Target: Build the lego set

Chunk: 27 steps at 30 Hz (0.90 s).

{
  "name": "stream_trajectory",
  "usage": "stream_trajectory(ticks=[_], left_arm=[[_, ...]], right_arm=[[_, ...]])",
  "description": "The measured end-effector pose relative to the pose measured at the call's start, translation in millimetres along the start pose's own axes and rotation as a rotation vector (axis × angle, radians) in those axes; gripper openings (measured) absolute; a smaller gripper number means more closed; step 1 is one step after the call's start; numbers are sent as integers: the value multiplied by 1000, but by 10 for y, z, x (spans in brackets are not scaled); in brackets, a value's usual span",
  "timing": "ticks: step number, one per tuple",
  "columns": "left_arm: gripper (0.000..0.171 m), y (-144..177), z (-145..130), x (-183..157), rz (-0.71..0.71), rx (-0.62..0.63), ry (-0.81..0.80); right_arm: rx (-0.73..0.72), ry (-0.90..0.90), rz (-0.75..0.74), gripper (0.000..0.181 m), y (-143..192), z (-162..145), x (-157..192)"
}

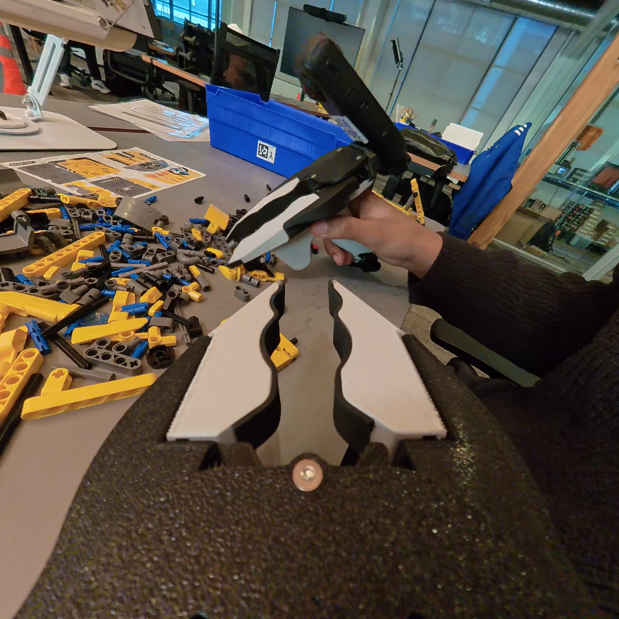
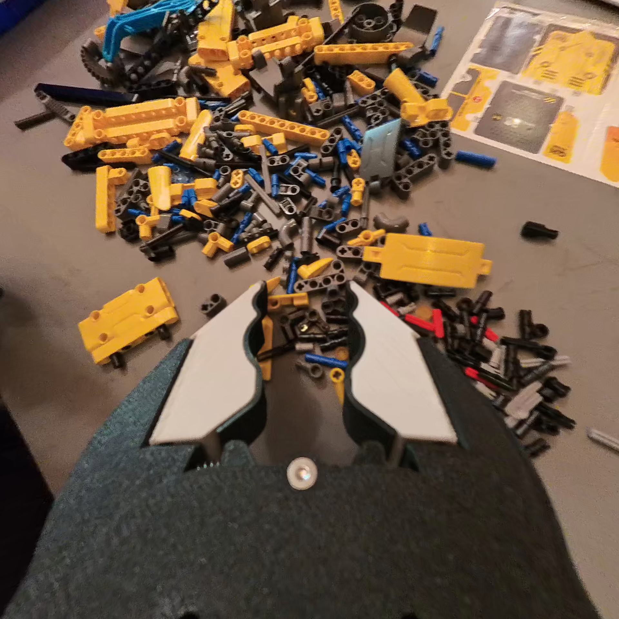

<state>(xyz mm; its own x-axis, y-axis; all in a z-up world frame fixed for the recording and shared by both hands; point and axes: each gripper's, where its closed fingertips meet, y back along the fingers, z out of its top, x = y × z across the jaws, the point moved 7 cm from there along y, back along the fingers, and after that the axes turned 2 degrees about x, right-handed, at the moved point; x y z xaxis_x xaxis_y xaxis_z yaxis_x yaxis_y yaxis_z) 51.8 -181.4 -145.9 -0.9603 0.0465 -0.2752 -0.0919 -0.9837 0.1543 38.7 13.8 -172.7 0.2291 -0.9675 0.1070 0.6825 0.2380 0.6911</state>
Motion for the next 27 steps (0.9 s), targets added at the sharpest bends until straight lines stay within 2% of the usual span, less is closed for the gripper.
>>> stream_trajectory(ticks=[2, 9, 15, 19, 22, 27], left_arm=[[25, -1, 0, 0, 0, 0, 0], [25, 2, 1, -1, -3, -1, 0], [25, 1, 1, 1, -3, 0, 0], [25, -1, 1, 2, -2, 1, 1], [25, -3, 1, 3, -1, 2, 1], [25, -4, 0, 3, -1, 3, 1]], right_arm=[[7, 16, 12, 46, -5, 15, 38], [-4, 49, -92, 46, 153, 25, -73], [-110, -48, -188, 45, 390, 71, -345], [-153, -104, -192, 31, 525, 79, -451], [-141, -87, -171, 21, 508, 51, -402], [-63, -6, -161, 19, 345, -4, -270]])
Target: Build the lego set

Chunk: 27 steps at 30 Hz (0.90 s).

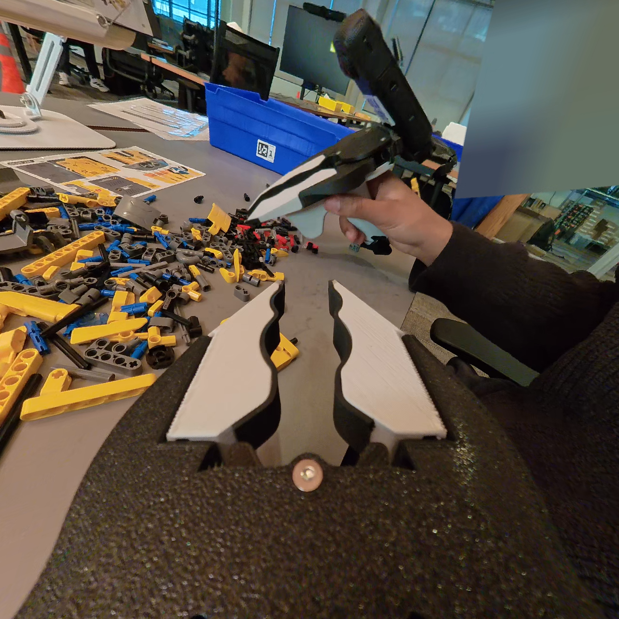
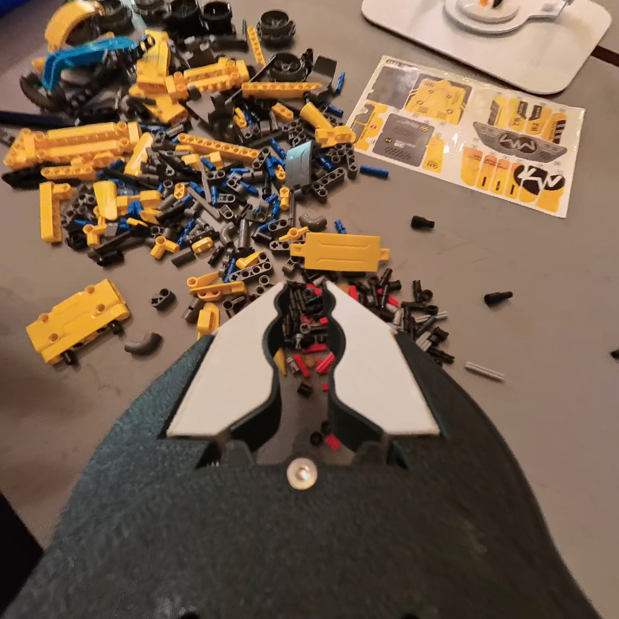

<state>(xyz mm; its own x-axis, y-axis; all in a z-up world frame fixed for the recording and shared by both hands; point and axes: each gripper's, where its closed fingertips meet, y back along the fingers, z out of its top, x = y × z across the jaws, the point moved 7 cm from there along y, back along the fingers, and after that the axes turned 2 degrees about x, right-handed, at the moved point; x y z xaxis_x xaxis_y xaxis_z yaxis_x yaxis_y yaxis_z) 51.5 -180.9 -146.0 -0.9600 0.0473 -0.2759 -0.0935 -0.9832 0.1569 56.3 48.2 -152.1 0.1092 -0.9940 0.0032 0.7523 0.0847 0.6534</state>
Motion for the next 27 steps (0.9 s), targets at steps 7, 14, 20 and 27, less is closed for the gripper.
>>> stream_trajectory(ticks=[7, 14, 20, 27], left_arm=[[25, 3, 0, -3, -4, -3, 1], [25, 4, 1, -4, -3, -4, 0], [25, 3, 0, -3, -2, -2, 0], [25, 1, -2, -4, 0, 0, -1]], right_arm=[[-86, -17, -56, 16, 183, 56, -103], [-144, -9, -106, 3, 305, -70, -95], [-167, -81, -115, 3, 412, -163, -270], [-194, -131, -94, 3, 349, -302, -305]])
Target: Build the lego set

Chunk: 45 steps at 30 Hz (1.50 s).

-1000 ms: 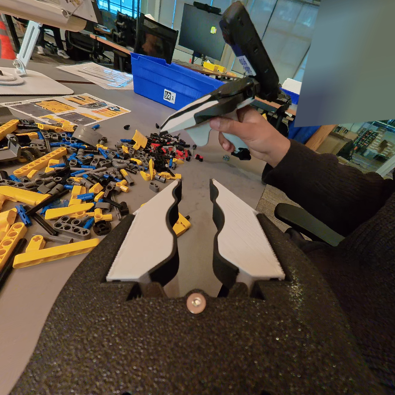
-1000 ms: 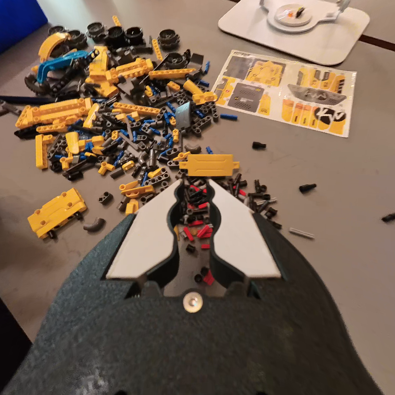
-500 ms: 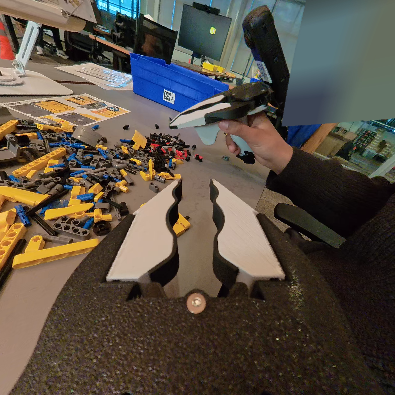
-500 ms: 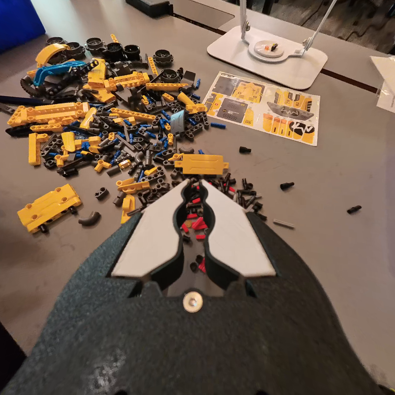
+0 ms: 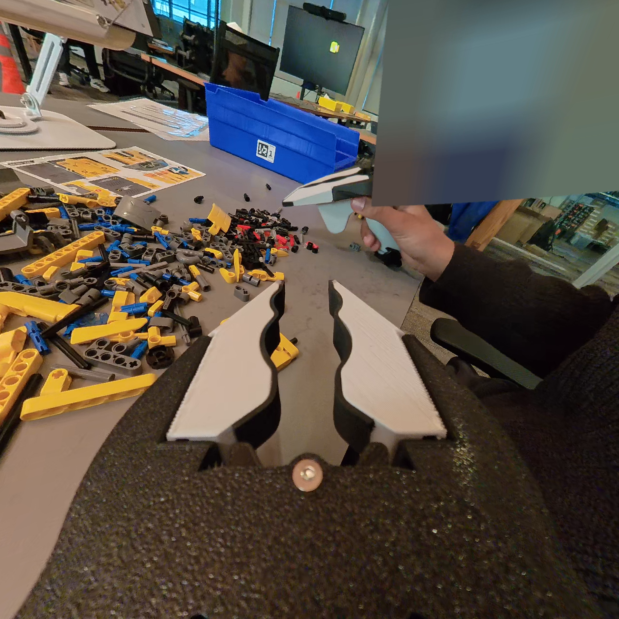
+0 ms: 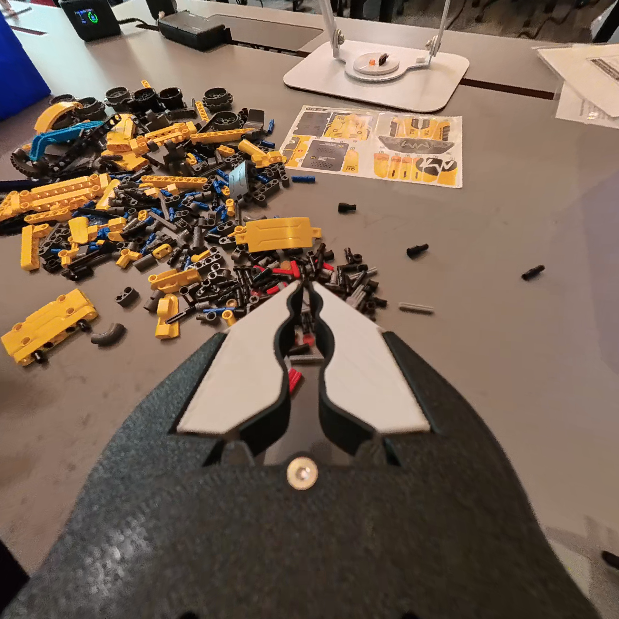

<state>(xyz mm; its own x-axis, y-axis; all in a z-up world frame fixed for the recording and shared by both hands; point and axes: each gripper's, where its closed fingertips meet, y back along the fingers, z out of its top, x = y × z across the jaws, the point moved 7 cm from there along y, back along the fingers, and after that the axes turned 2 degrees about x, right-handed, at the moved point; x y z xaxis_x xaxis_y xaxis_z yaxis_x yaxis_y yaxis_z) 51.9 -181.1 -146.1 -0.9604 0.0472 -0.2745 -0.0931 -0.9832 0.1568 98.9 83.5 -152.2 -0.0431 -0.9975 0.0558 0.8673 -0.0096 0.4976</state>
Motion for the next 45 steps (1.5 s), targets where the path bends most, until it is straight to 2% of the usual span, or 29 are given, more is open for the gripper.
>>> stream_trajectory(ticks=[9, 29, 33, 36, 40, 45], left_arm=[[25, 0, 0, 0, 1, 0, -1], [25, -1, -1, 2, 1, 1, 0], [25, -2, 0, 3, 2, 1, 0], [25, -3, 0, 3, 2, 2, 0], [25, 0, 0, 3, 0, 0, 1], [25, 6, 4, 2, -8, -4, 4]], right_arm=[[47, 11, 5, 3, -70, -33, 17], [56, 47, -2, 3, -81, -33, 54], [62, 160, -35, 3, -135, 114, 181], [82, 310, -41, 3, -295, 354, 434], [75, 397, 78, 3, -672, 652, 809], [282, 389, 138, 4, -1329, 707, 928]])
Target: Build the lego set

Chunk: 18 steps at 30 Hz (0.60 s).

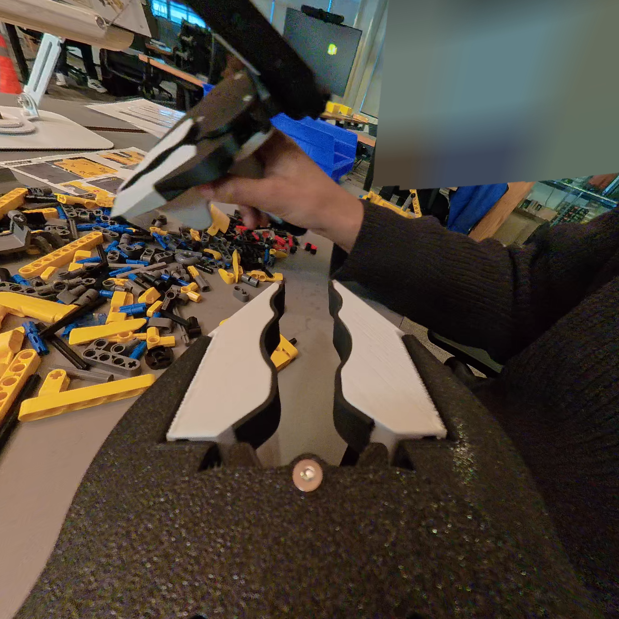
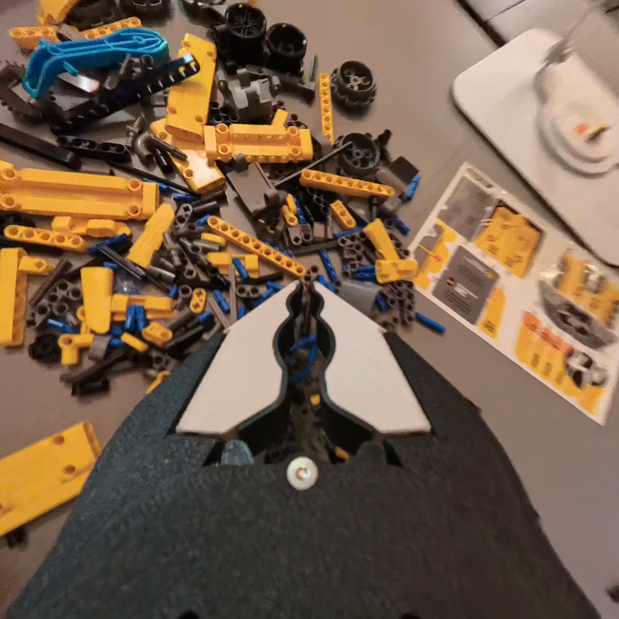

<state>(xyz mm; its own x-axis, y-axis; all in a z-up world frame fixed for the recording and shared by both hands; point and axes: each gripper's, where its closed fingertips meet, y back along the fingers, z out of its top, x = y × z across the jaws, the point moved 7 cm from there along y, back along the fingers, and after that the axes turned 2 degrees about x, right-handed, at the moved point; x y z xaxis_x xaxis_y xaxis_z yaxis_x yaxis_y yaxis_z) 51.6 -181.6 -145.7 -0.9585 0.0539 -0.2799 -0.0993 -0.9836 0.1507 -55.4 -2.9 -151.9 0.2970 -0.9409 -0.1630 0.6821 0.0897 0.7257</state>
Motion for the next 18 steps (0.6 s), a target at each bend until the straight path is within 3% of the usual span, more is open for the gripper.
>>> stream_trajectory(ticks=[2, 6, 18], left_arm=[[25, -1, 0, 0, -6, 2, 2], [25, -2, 0, -2, -13, 2, 3], [25, -3, 0, -6, -25, 3, 3]], right_arm=[[7, -2, 53, 5, -120, 82, 33], [4, 42, 25, 5, -209, 183, 3], [32, 8, 88, 12, -365, 166, -13]])
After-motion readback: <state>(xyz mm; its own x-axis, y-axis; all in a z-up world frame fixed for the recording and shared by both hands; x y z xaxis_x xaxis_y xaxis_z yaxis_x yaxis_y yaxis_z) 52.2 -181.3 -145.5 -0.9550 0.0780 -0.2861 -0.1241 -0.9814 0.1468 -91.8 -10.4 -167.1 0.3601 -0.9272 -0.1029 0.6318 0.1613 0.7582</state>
